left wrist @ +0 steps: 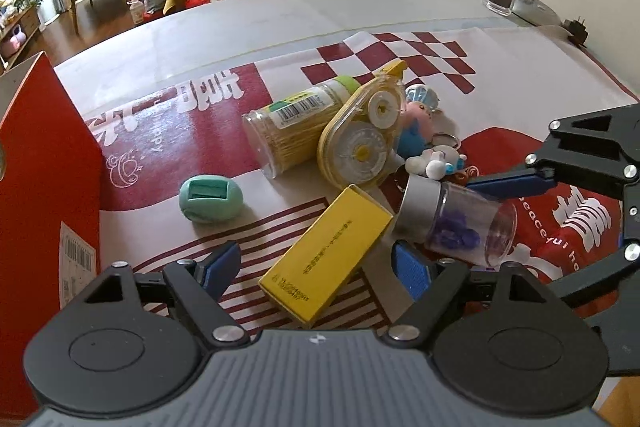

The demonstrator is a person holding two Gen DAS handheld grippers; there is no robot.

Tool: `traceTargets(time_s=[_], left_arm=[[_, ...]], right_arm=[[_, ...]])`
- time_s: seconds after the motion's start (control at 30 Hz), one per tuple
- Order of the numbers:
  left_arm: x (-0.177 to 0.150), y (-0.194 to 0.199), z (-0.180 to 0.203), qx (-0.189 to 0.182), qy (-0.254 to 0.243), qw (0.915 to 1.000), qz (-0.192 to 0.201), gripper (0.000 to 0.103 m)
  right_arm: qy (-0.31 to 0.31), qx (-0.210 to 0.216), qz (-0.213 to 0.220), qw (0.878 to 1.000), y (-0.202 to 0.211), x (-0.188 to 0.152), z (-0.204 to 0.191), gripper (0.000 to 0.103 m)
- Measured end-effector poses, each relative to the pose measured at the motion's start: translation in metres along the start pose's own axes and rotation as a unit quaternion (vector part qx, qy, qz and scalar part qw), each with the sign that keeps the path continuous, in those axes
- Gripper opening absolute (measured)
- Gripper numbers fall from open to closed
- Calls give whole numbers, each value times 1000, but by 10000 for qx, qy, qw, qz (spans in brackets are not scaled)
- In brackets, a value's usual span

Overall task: Organize rigid objects
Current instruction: 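Grasp the yellow rectangular carton with the left tool while the right tool grasps the clear purple-filled jar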

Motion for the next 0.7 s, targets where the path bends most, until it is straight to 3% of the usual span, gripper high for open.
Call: traceTargets(time_s=[0.17, 0.23, 0.3, 0.5, 0.7], left_arm=[[2, -2, 3, 37, -61, 10000, -41, 75], [1, -2, 5, 37, -112, 9999, -79, 62], [-1, -2, 7, 97, -181, 9998, -61, 59], [-3, 2, 8, 81, -110, 9999, -103, 35], [-6, 12, 8, 90, -40, 9999, -58, 30]], right_arm=[[86, -85, -7, 9999, -1, 1, -2, 45], [61, -92, 3, 9999, -1, 2, -1, 41], [33, -89, 8, 10000, 0, 2, -1, 40], [2, -163, 64, 9998, 7, 4, -3, 40], [-299, -155, 62, 9994, 18, 1, -4, 40]])
Point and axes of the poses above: each gripper's, at about its wrist camera, not at the fingertips, and y roughly against the way its jaws point, z to its right, x to its top, the point moved 7 cm from there along -y, roughly the way its jaws point, and after that the axes turned 12 degrees about y, right-handed, at the moved point
